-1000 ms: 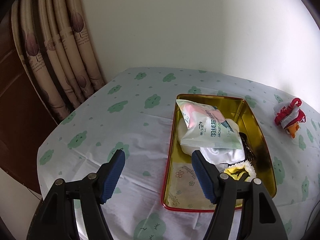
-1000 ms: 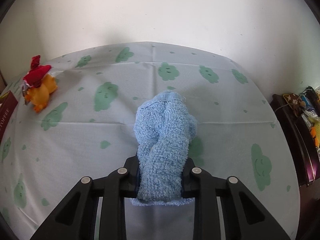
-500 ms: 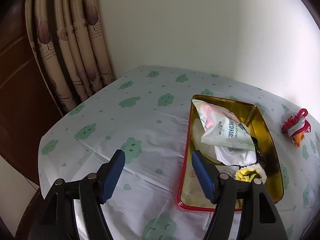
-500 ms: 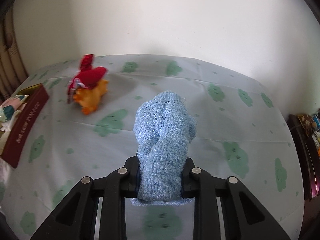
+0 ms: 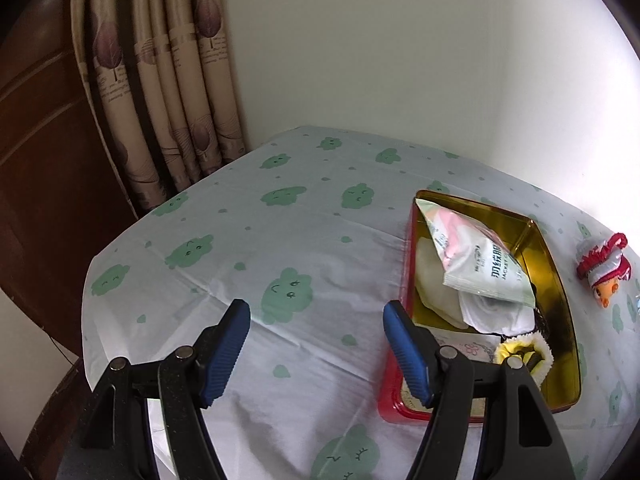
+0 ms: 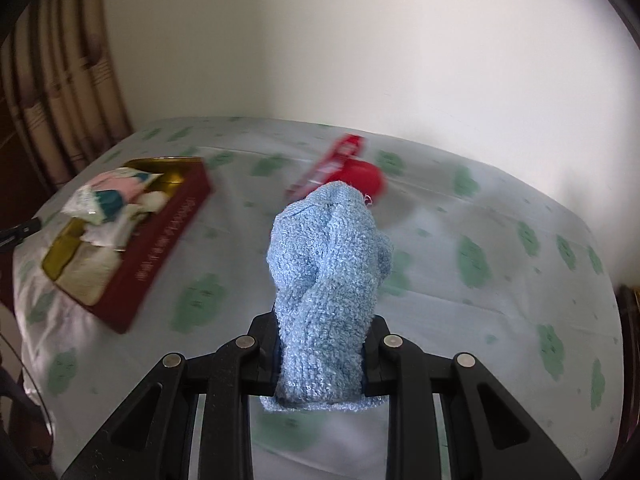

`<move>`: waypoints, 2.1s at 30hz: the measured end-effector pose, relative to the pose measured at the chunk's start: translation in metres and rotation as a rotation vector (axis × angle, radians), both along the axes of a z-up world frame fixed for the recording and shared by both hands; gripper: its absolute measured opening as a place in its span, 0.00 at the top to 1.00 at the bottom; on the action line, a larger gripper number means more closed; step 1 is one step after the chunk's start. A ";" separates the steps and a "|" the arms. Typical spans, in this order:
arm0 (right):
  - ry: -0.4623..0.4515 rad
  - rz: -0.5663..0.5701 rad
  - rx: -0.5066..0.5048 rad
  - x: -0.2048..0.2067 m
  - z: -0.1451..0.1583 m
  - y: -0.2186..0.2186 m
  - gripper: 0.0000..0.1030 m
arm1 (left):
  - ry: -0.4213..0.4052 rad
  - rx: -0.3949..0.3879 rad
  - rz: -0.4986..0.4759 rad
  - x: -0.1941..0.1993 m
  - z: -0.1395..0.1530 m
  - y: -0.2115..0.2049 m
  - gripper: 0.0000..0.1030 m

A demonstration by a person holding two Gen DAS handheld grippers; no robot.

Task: Organize soft objects
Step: 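Carry the blue towel sock into the gold tin and open the right gripper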

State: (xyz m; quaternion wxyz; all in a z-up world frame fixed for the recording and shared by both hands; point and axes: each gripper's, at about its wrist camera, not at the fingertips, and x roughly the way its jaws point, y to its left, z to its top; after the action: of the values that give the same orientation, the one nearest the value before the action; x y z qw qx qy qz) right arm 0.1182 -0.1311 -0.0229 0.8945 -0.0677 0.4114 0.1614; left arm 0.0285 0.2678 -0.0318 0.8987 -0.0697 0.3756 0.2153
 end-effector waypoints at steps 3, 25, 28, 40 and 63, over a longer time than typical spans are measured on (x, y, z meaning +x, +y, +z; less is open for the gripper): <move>-0.007 0.046 0.008 -0.001 0.006 0.022 0.77 | -0.001 -0.010 0.016 -0.002 -0.001 0.005 0.31; 0.053 0.205 0.028 0.058 0.004 0.201 0.77 | 0.007 -0.010 0.018 0.001 -0.006 0.010 0.31; 0.058 0.191 0.019 0.068 0.000 0.211 0.76 | 0.005 -0.008 0.019 0.001 -0.007 0.011 0.31; 0.092 0.171 -0.024 0.091 -0.020 0.229 0.74 | 0.013 -0.025 0.029 0.002 -0.009 0.017 0.31; 0.065 0.207 0.009 0.077 -0.007 0.223 0.41 | 0.021 -0.030 0.028 0.002 -0.012 0.017 0.31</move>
State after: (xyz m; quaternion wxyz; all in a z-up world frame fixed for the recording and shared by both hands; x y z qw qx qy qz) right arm 0.1948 0.0923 -0.0295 0.8595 -0.1007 0.4302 0.2570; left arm 0.0303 0.2851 -0.0437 0.8904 -0.0860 0.3873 0.2230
